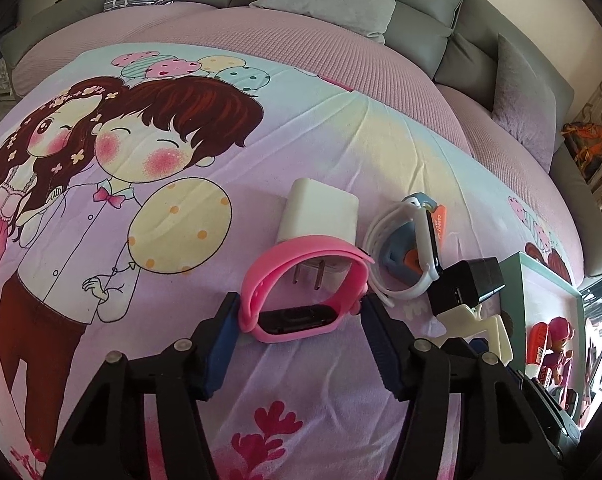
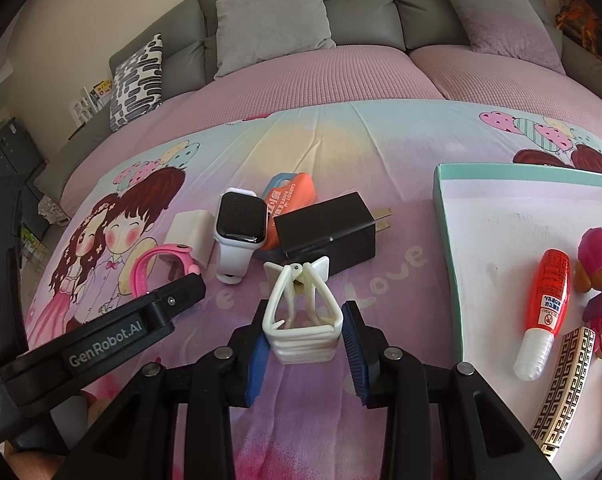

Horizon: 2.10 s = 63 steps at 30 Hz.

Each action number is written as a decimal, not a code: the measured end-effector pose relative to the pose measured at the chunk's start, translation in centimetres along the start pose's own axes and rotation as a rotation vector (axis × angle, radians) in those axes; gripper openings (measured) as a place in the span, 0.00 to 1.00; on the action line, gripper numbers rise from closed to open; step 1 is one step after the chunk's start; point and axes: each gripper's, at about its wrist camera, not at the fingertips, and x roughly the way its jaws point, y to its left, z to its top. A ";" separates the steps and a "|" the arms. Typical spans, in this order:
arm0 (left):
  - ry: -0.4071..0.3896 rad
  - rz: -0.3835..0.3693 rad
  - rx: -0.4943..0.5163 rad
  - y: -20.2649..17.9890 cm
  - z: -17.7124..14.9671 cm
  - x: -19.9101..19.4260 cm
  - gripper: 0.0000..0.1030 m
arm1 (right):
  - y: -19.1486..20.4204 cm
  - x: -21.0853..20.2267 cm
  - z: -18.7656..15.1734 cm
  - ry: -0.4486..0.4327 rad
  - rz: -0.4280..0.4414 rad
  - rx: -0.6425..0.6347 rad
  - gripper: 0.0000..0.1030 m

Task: Organize rigid objects
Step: 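Grasp the white phone holder with the right tool while the left grasps the pink watch band, then carry the phone holder and watch band into the tray while both tools release them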

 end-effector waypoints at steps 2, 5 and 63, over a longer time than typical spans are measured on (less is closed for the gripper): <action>-0.001 -0.006 -0.005 0.1 0.0 -0.1 0.60 | 0.0 0.0 0.0 0.000 0.000 0.000 0.36; 0.001 -0.003 -0.006 0.2 0.0 -0.3 0.60 | -0.1 0.0 0.0 0.000 0.003 0.003 0.35; -0.100 -0.165 0.241 -13.7 -0.7 -6.4 0.60 | -17.7 -13.1 1.3 -0.287 -0.283 0.343 0.32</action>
